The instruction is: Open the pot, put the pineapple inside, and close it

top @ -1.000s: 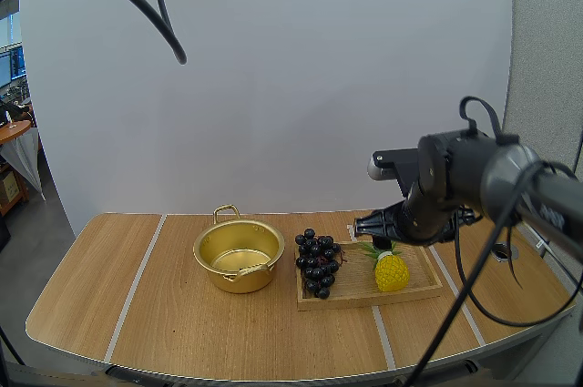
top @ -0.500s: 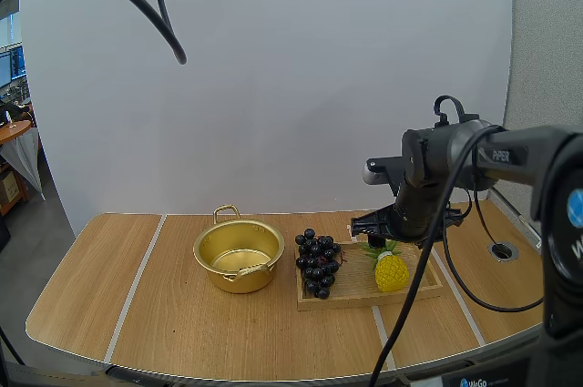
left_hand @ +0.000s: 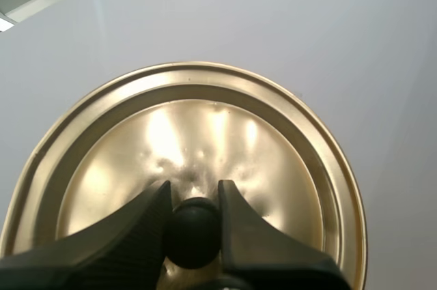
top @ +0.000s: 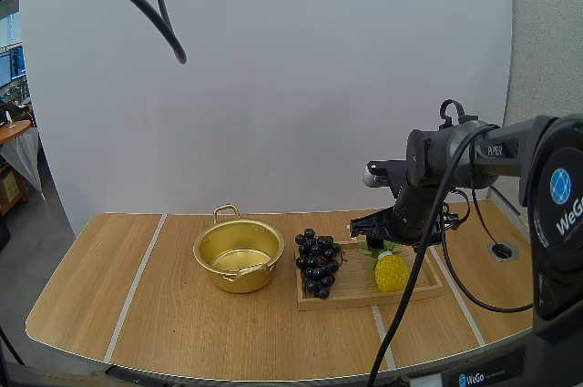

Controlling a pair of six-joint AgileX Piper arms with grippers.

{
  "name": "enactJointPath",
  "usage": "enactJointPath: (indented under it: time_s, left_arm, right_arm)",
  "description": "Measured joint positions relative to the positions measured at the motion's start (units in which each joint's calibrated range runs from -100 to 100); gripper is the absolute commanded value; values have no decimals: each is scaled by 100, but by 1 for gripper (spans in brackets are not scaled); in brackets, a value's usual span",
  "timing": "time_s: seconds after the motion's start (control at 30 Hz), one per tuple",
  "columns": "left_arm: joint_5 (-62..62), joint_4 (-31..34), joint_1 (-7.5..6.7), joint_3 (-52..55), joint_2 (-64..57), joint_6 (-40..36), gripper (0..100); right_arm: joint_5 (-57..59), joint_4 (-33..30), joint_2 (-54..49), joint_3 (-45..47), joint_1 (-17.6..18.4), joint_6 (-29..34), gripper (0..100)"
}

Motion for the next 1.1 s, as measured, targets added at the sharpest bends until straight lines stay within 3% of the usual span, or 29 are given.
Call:
enactJointPath:
  time_s: [0.27, 1.1]
  left_arm:
    - [0, 0, 0, 0, 0, 0, 0]
    - [0, 0, 0, 0, 0, 0, 0]
  right_arm:
    - [-300, 0, 50, 165, 0, -7, 100]
    - [-1418, 0, 1737, 179, -105, -154, 100]
